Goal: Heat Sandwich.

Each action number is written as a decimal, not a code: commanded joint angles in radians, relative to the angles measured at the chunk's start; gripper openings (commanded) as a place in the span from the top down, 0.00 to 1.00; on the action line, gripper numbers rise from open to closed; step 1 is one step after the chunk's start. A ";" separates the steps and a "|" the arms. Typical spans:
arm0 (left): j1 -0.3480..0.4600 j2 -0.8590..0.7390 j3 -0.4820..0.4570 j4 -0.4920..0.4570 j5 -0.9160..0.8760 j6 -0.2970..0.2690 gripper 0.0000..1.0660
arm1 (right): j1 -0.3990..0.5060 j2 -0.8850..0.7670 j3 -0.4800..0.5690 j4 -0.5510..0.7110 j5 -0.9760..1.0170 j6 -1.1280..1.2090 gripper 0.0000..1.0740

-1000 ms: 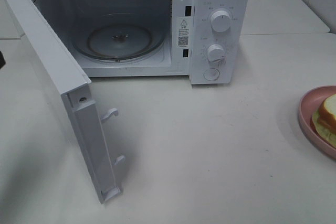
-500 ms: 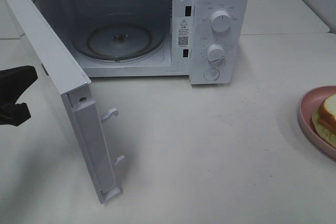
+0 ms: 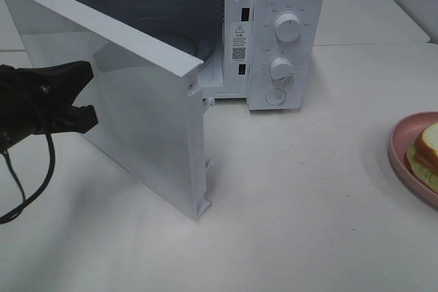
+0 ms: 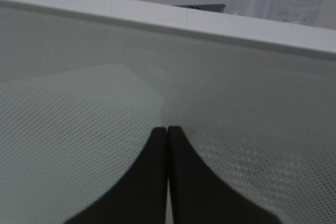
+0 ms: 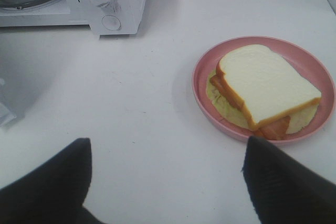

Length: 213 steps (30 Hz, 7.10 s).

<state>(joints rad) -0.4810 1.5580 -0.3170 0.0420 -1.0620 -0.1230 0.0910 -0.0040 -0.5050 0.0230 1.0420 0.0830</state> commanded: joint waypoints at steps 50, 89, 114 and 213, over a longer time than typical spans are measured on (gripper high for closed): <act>-0.416 0.406 -0.782 -0.949 0.198 1.053 1.00 | -0.009 -0.027 0.002 -0.009 -0.006 0.005 0.29; -0.373 0.580 -1.045 -1.034 0.155 1.045 1.00 | -0.009 -0.027 0.002 -0.008 -0.007 0.004 0.29; -0.374 0.549 -1.051 -1.141 0.193 1.096 1.00 | -0.009 -0.027 0.002 -0.008 -0.007 0.004 0.29; 0.473 -1.325 -0.226 -0.080 2.193 0.130 0.27 | -0.009 -0.027 0.002 -0.009 -0.007 0.008 0.29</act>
<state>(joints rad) -0.0120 0.2780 -0.5560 -0.0530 1.1320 0.0340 0.0910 -0.0040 -0.5050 0.0230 1.0420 0.0840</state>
